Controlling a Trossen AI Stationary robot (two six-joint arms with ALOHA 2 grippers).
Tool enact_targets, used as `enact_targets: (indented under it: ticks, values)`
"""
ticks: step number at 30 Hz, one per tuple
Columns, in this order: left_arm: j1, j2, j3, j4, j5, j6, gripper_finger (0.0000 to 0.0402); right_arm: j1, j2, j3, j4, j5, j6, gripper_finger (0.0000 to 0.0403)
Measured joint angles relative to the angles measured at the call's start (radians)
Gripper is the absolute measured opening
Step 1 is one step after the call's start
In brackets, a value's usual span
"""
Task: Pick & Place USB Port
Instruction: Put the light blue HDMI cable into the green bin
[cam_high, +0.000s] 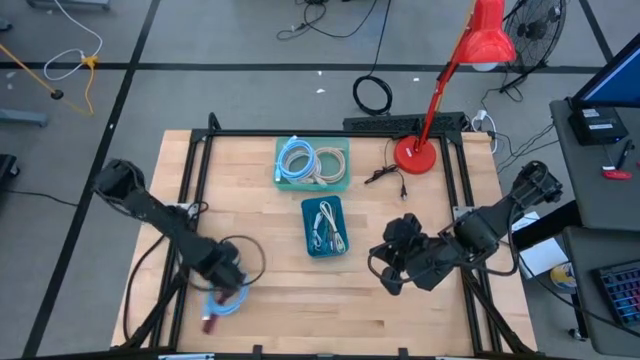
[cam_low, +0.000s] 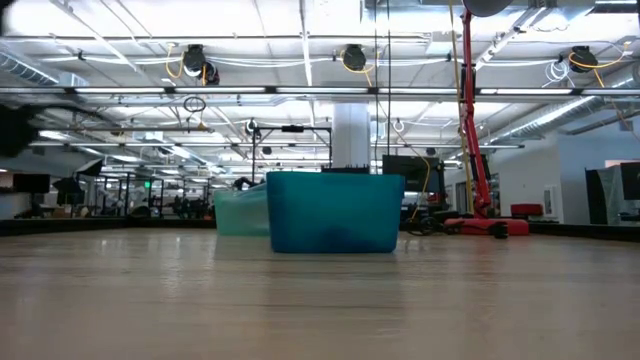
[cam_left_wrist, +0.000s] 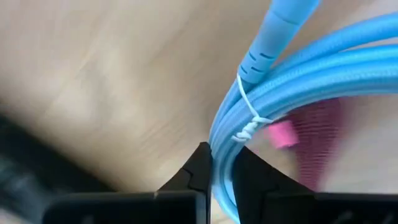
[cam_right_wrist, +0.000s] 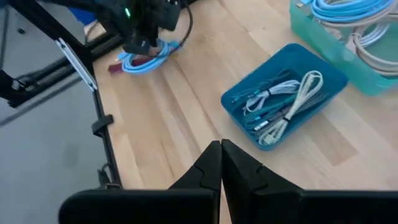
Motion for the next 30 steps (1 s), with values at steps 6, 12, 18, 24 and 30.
enact_targets:
  ticks: [6, 12, 18, 24, 30]
  values:
    - [0.222, -0.024, 0.202, -0.140, -0.180, 0.114, 0.0034, 0.004, 0.000, 0.000, -0.075, 0.012, 0.039, 0.0000]
    - [0.499, -0.010, 0.478, -0.246, -0.323, 0.305, 0.0034, 0.015, -0.011, 0.000, -0.214, 0.034, 0.147, 0.0000]
    - [0.815, 0.130, 0.796, -0.302, -0.339, 0.550, 0.0034, 0.081, -0.036, 0.000, -0.273, 0.141, 0.220, 0.0000]
    - [0.993, 0.476, 1.249, -0.485, -0.271, 0.782, 0.0034, 0.117, -0.047, 0.000, -0.347, 0.191, 0.306, 0.0000]
    - [1.068, 0.823, 1.668, -0.715, -0.250, 0.898, 0.0034, 0.140, -0.047, -0.010, -0.386, 0.192, 0.366, 0.0000]
